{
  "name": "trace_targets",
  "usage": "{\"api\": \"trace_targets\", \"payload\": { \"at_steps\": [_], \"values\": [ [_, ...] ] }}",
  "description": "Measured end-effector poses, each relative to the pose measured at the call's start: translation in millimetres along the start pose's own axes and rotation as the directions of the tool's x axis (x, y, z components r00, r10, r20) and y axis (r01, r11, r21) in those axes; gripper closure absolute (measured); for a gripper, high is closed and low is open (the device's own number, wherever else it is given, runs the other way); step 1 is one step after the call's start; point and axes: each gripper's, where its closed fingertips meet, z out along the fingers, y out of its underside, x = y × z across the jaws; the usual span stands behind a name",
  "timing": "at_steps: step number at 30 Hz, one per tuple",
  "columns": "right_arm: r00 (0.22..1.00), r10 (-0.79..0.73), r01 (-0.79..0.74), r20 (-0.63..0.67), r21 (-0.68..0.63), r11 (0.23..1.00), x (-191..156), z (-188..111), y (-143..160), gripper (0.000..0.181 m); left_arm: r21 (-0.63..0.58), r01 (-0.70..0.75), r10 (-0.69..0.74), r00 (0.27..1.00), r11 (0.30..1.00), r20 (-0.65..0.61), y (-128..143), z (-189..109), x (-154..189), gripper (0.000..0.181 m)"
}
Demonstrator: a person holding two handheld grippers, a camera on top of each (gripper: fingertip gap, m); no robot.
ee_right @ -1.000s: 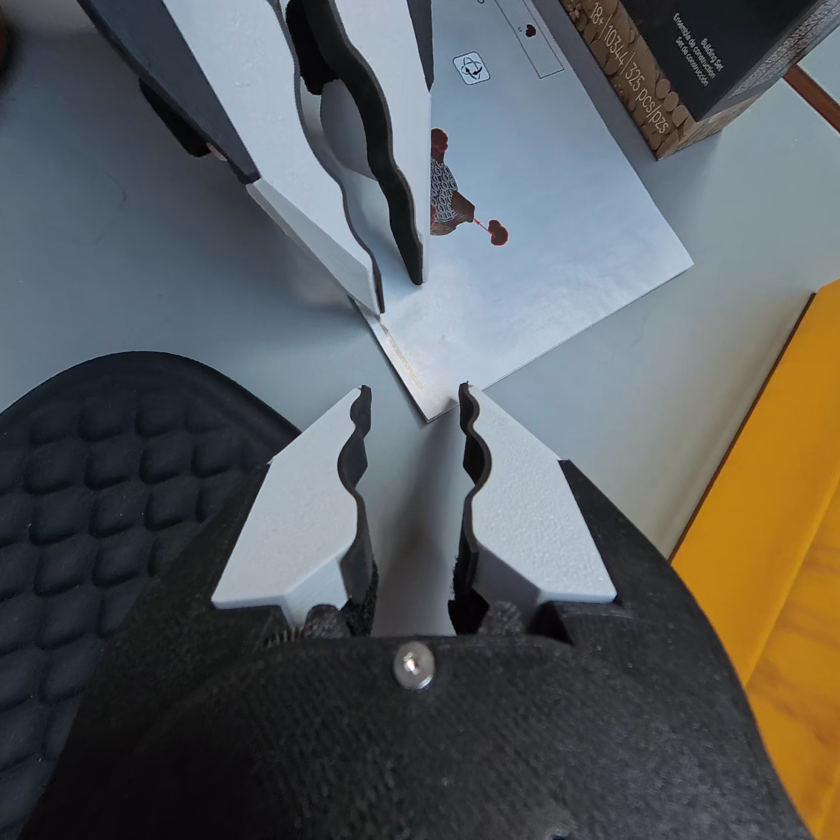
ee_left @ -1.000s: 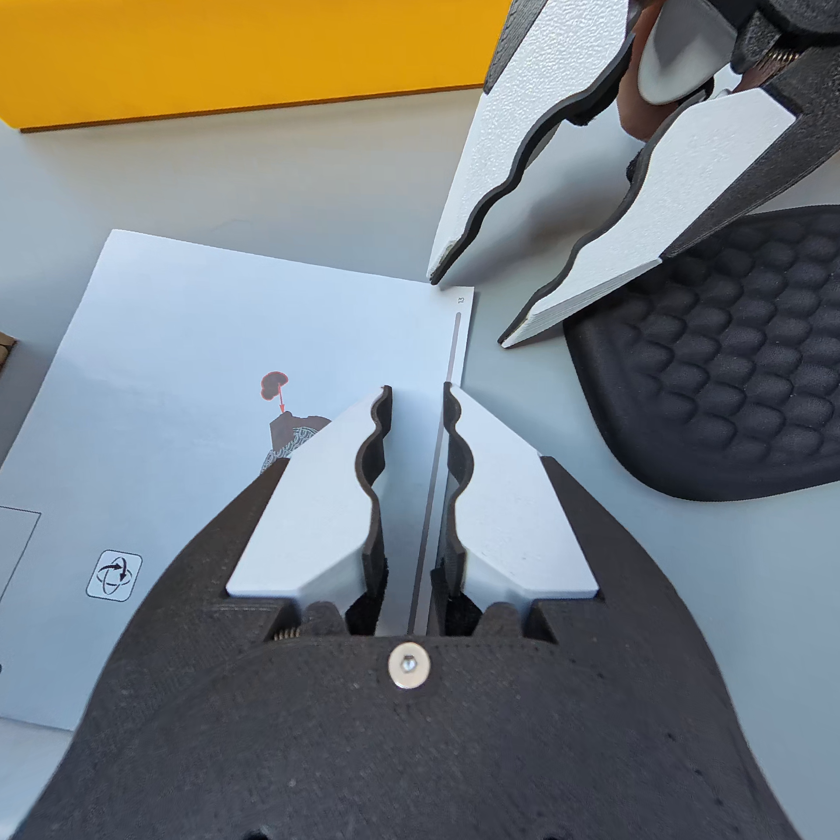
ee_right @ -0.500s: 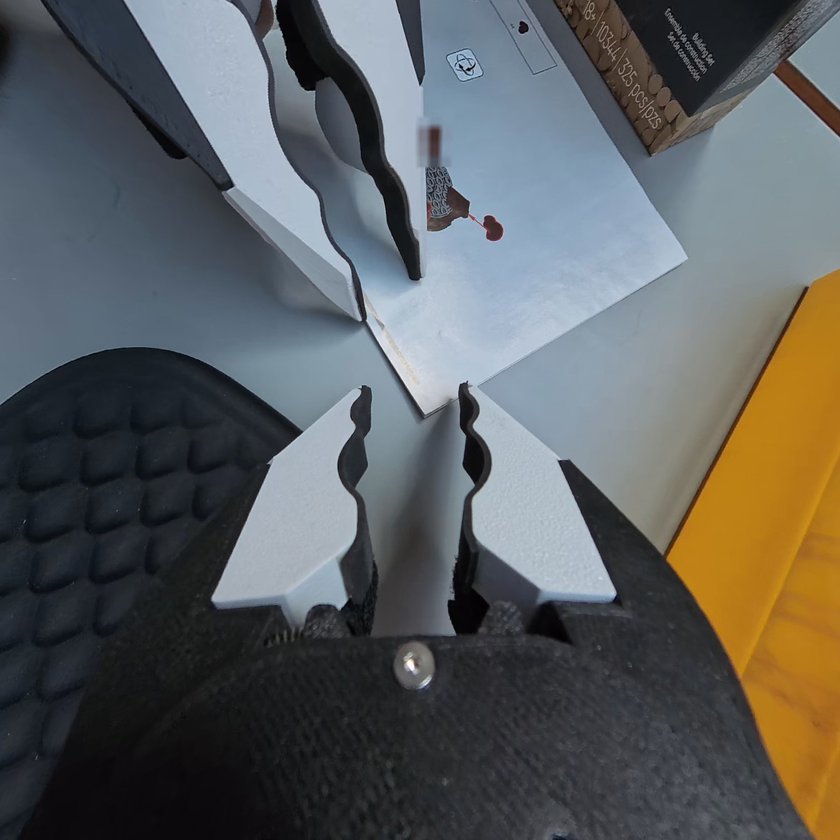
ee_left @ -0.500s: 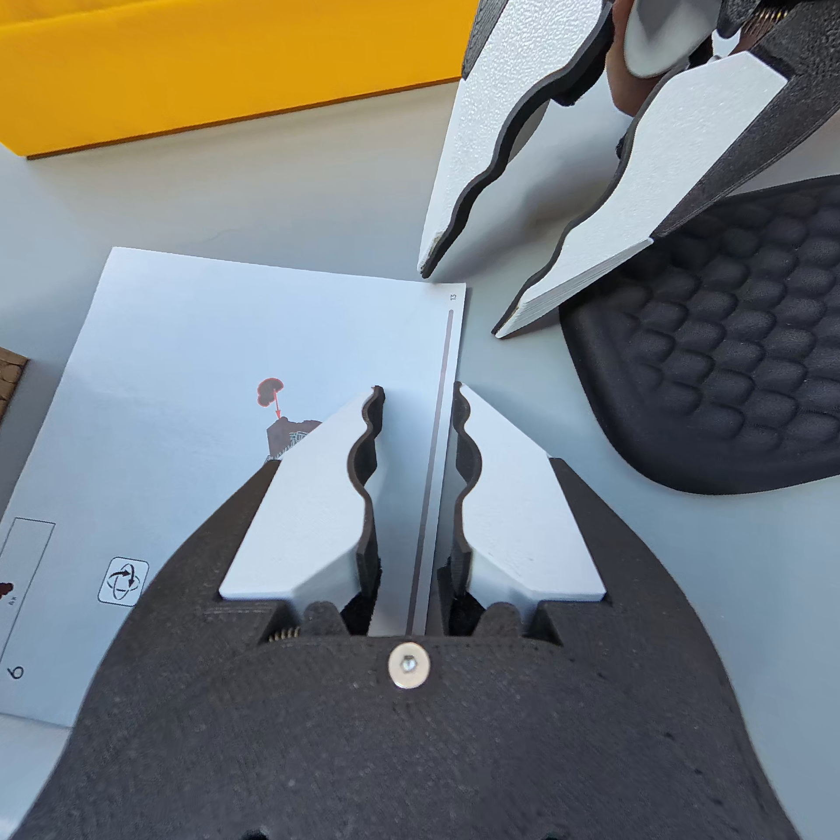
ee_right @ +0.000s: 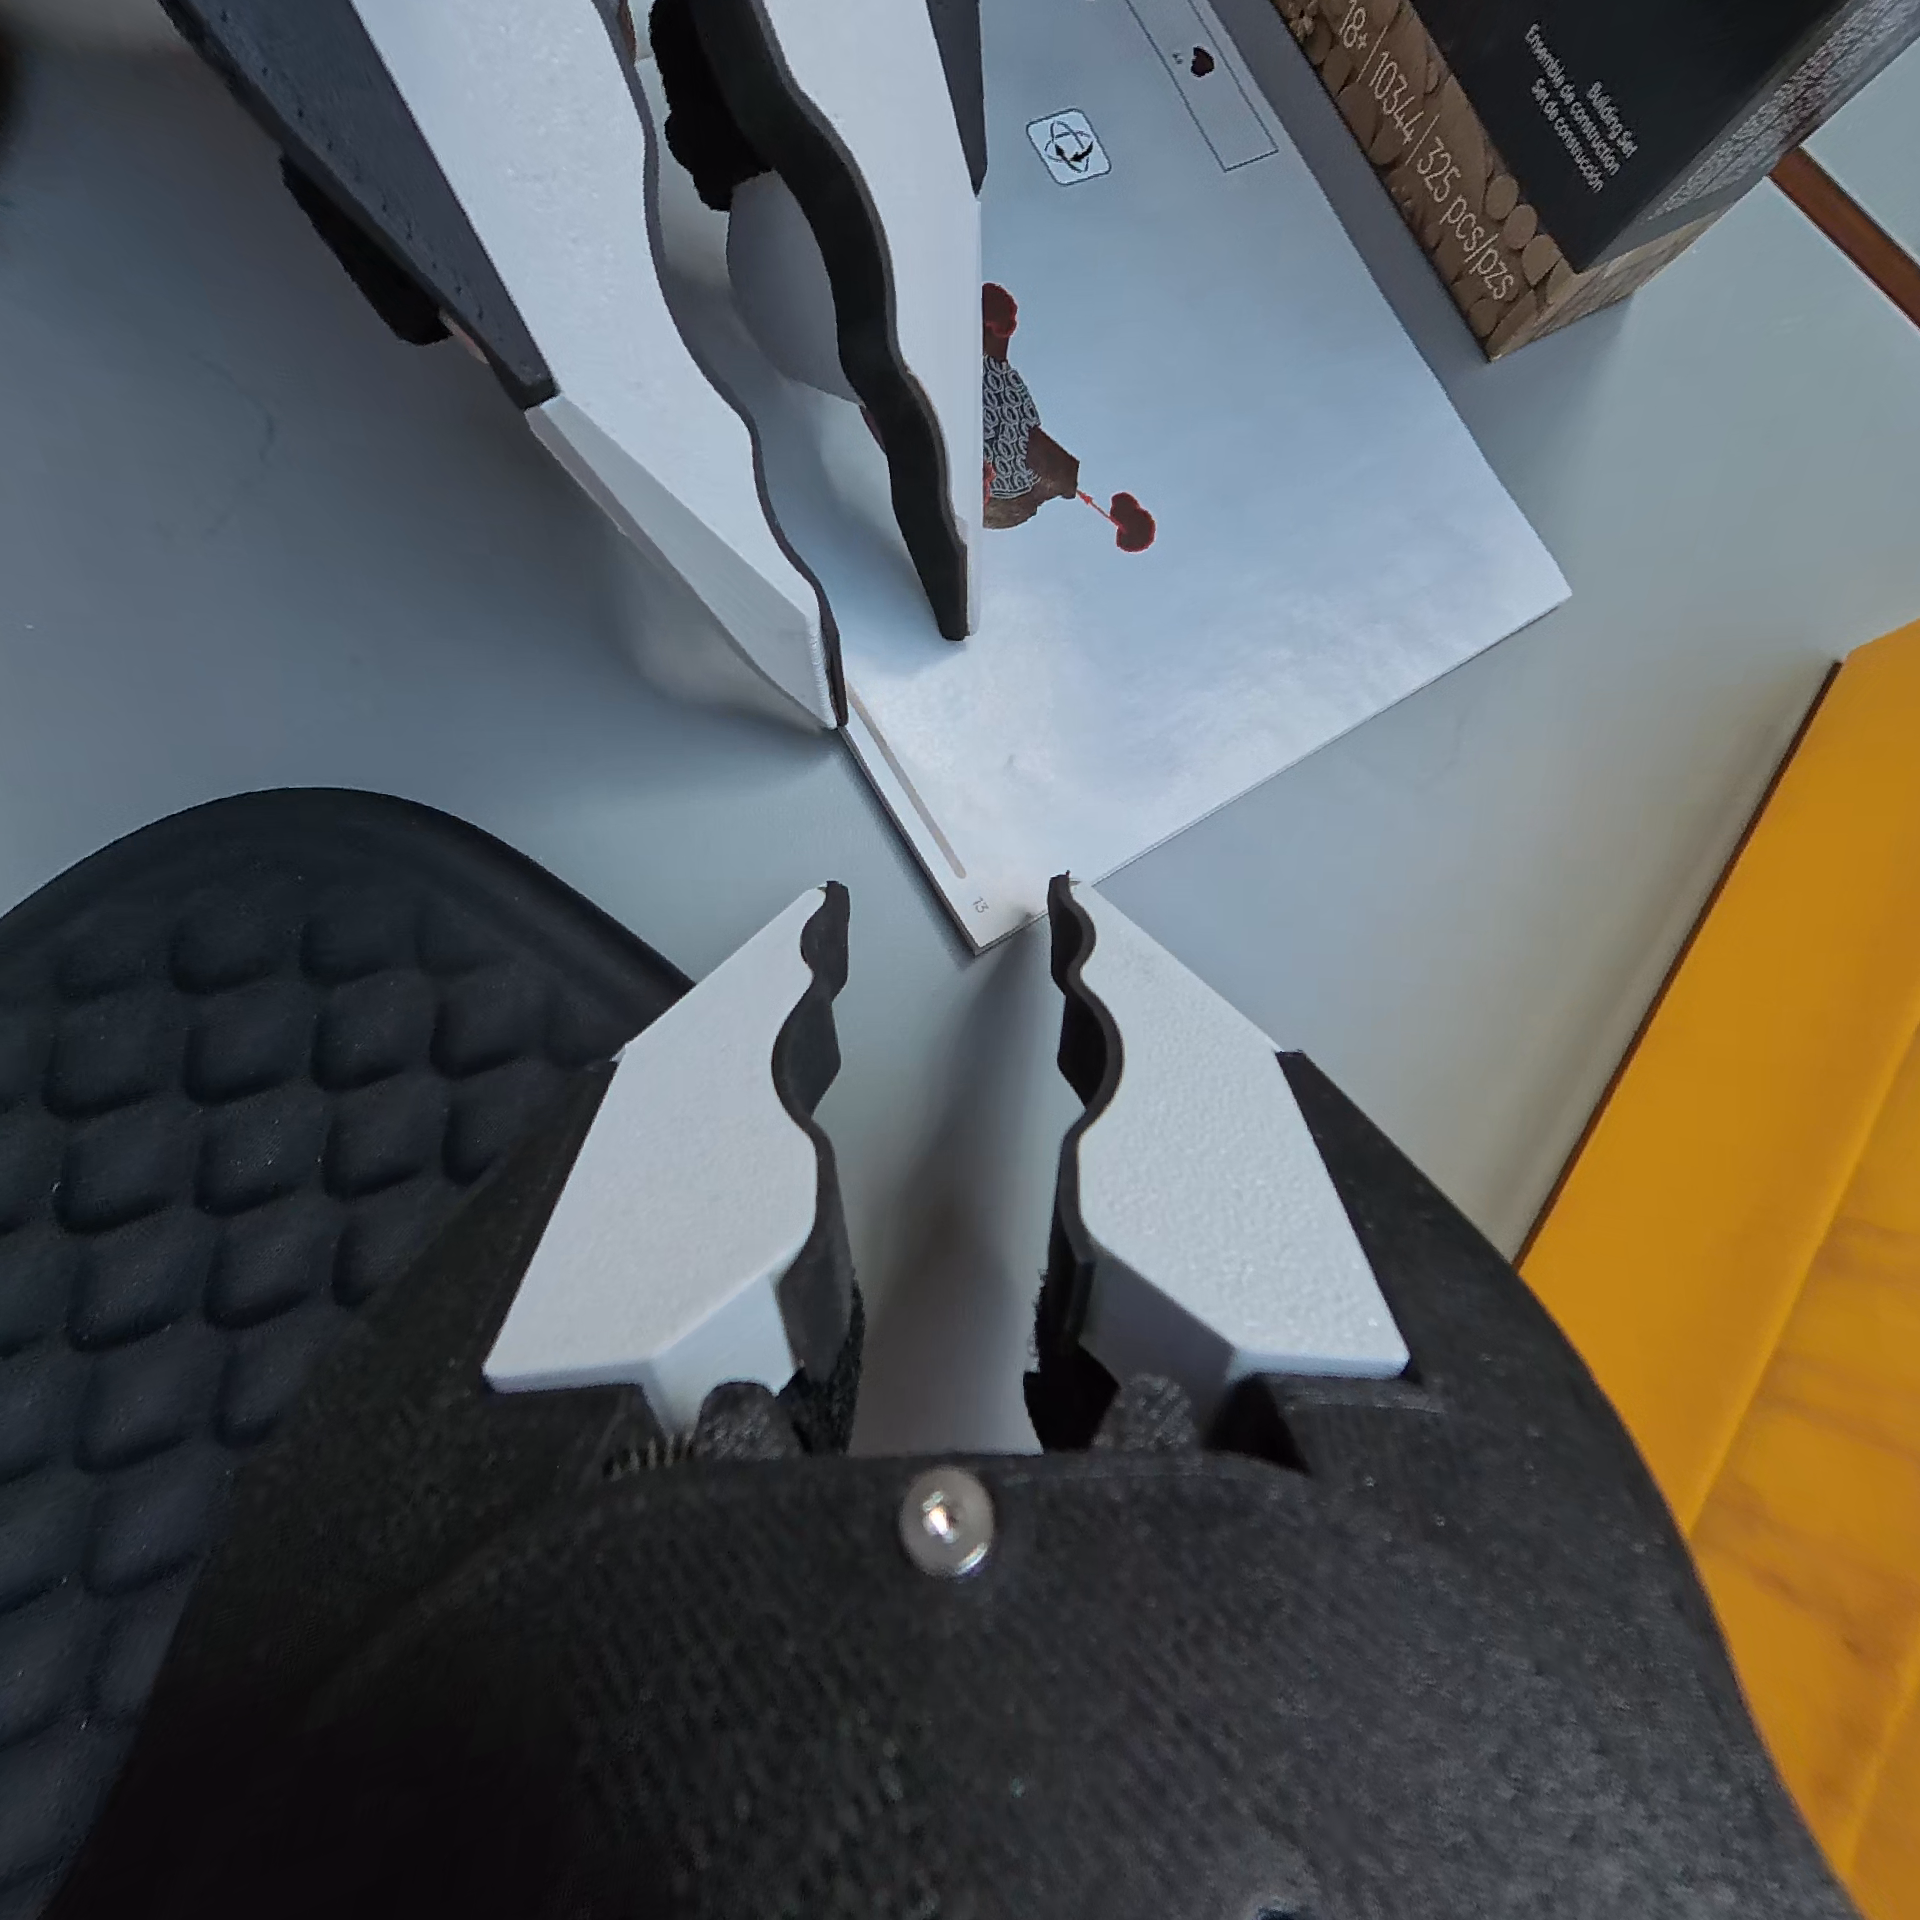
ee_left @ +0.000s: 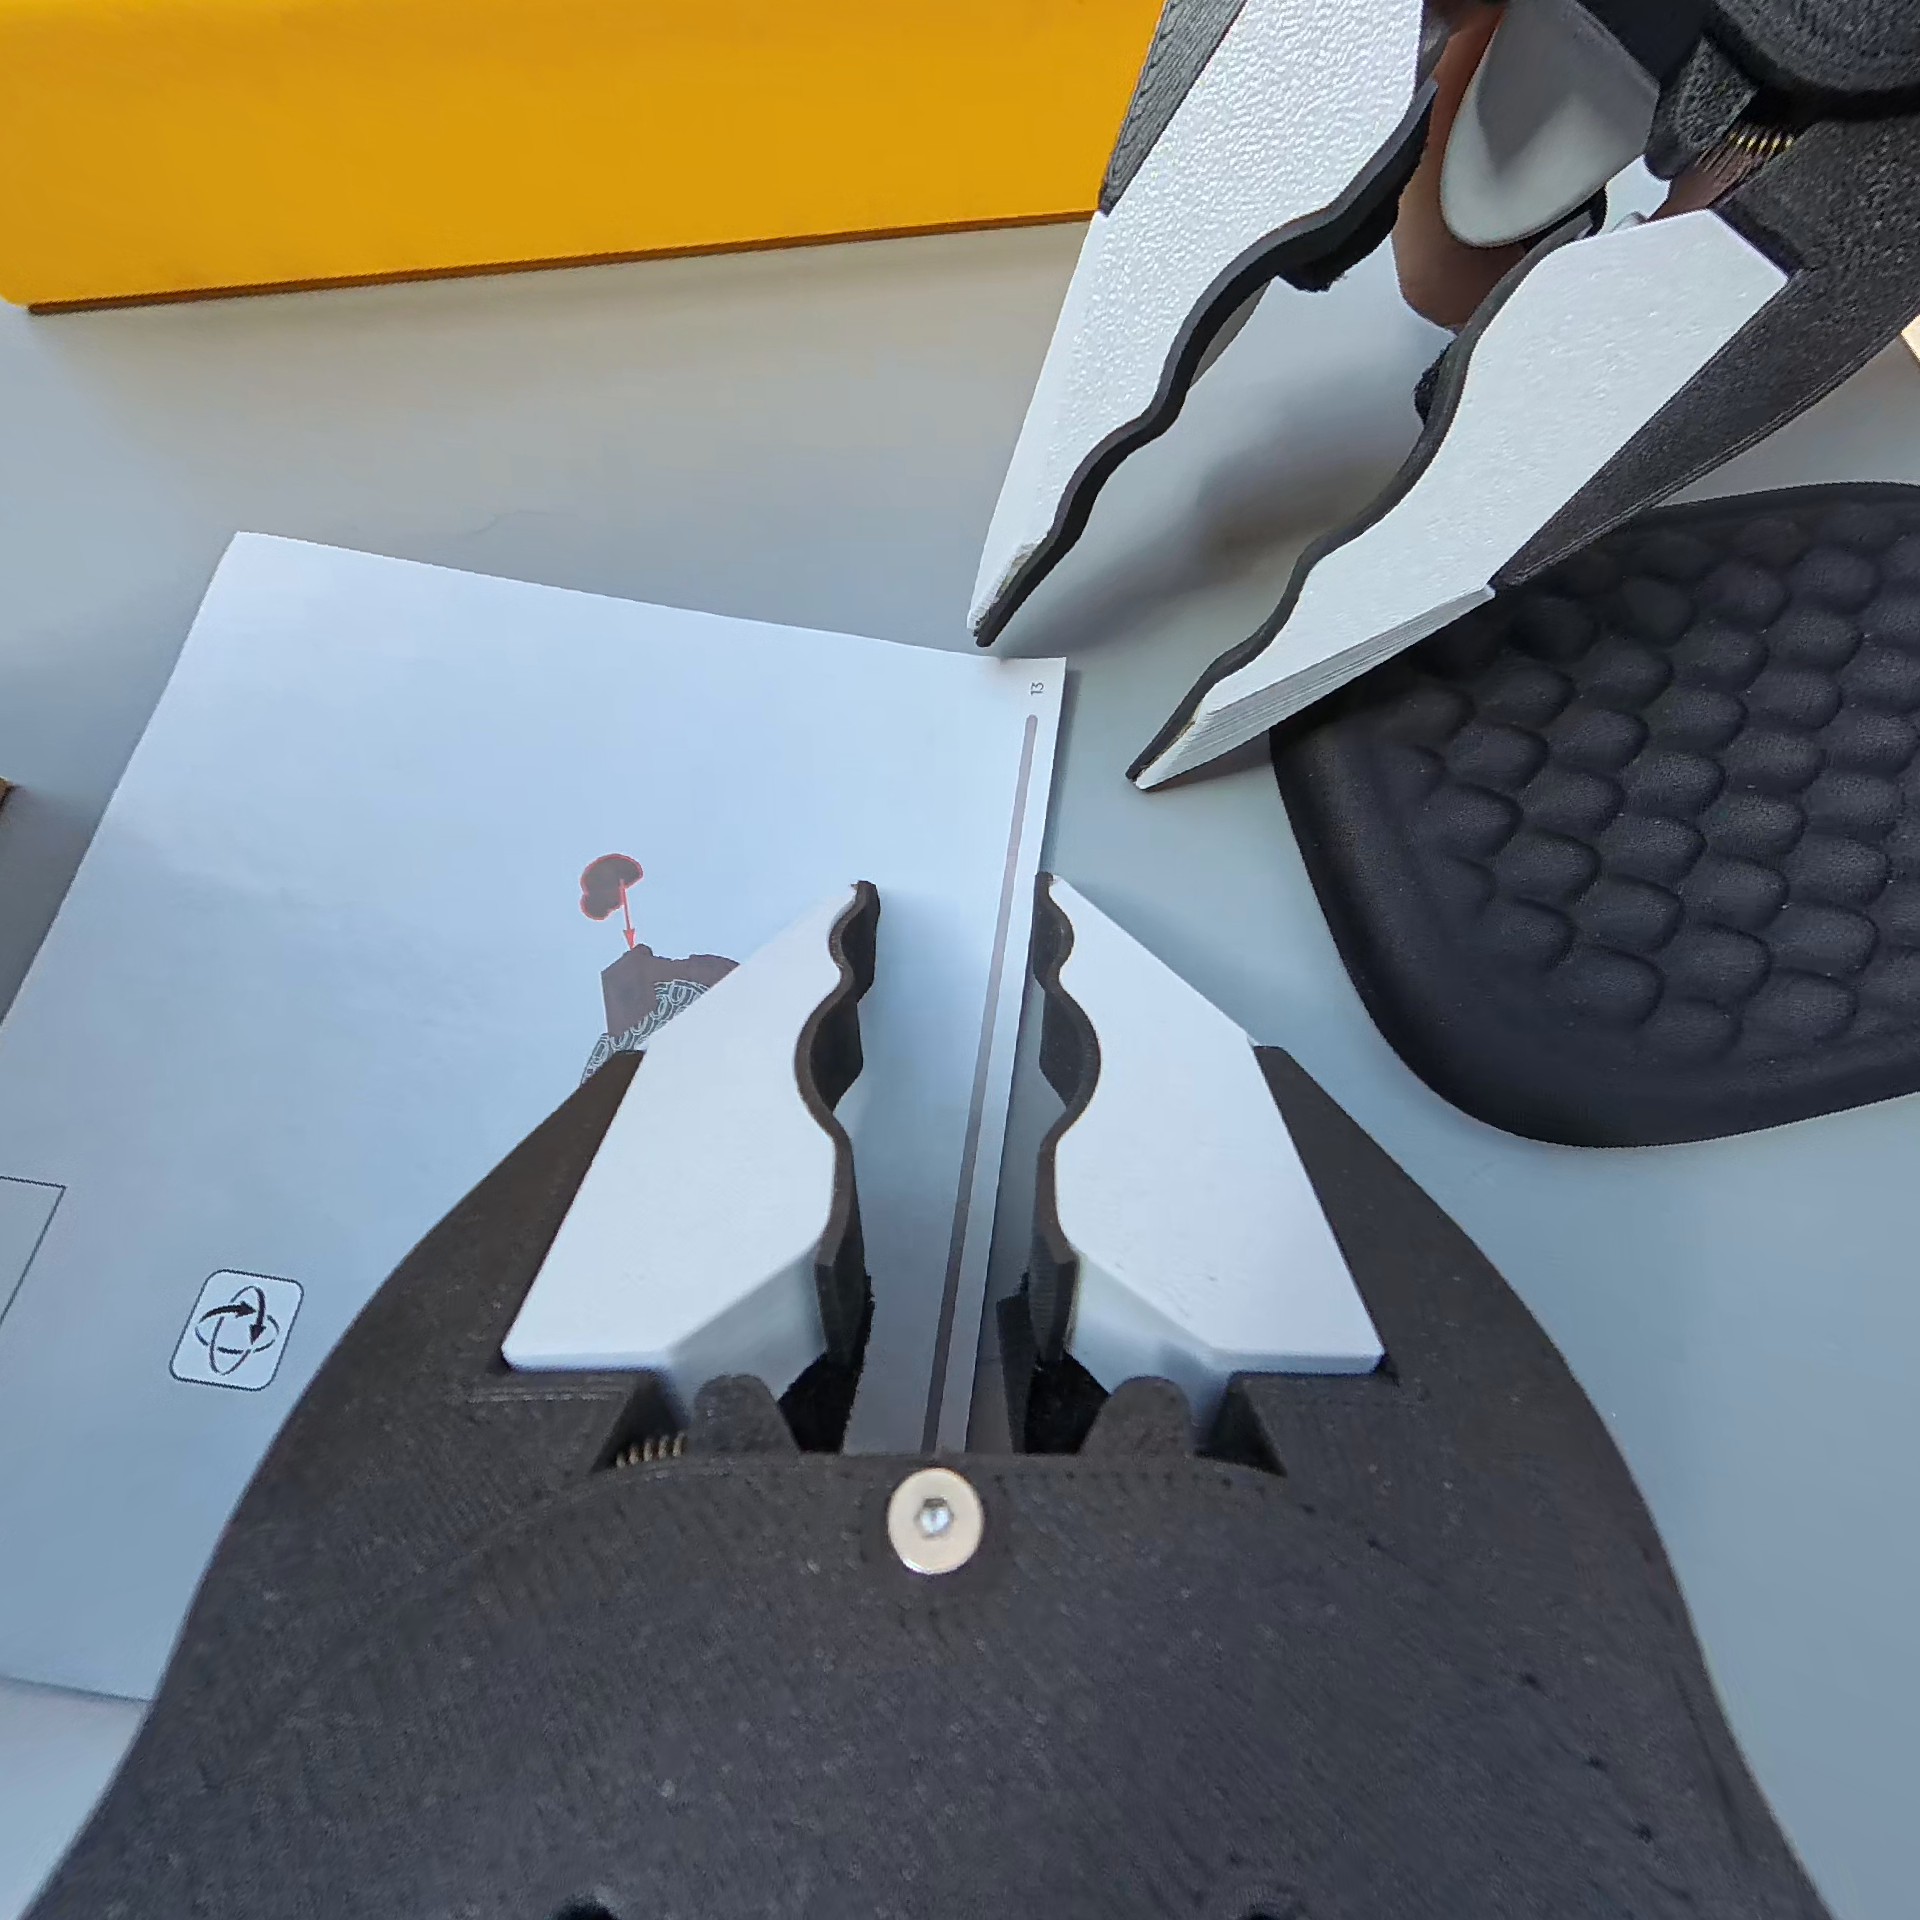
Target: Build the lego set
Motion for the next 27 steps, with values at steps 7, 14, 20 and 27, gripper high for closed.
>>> {"api": "trace_targets", "payload": {
  "at_steps": [7, 14, 20, 27],
  "values": [
    [1.0, 0.0, 0.0, -0.002, -0.001, 1.0, 0.4, 0.1, -0.1, 0.142, 0.007, -0.008, 0.007, 1.0, 1.0, 0.009, 0.3, 0.1, 0.0, 0.153],
    [1.0, -0.013, 0.013, -0.008, 0.005, 1.0, -0.3, 0.0, -1.5, 0.142, 0.015, 0.013, -0.013, 1.0, 1.0, -0.002, -0.1, -0.2, -0.2, 0.155],
    [0.999, -0.044, 0.045, -0.024, 0.05, 0.998, 1.0, -1.7, -12.4, 0.144, 0.015, 0.024, -0.024, 1.0, 1.0, -0.011, -0.2, -0.3, -0.4, 0.155],
    [0.997, -0.068, 0.07, -0.032, 0.077, 0.995, 3.2, 5.8, -21.8, 0.145, 0.02, 0.04, -0.039, 0.999, 0.999, -0.024, -0.6, -0.5, -0.7, 0.156]
  ]
}}
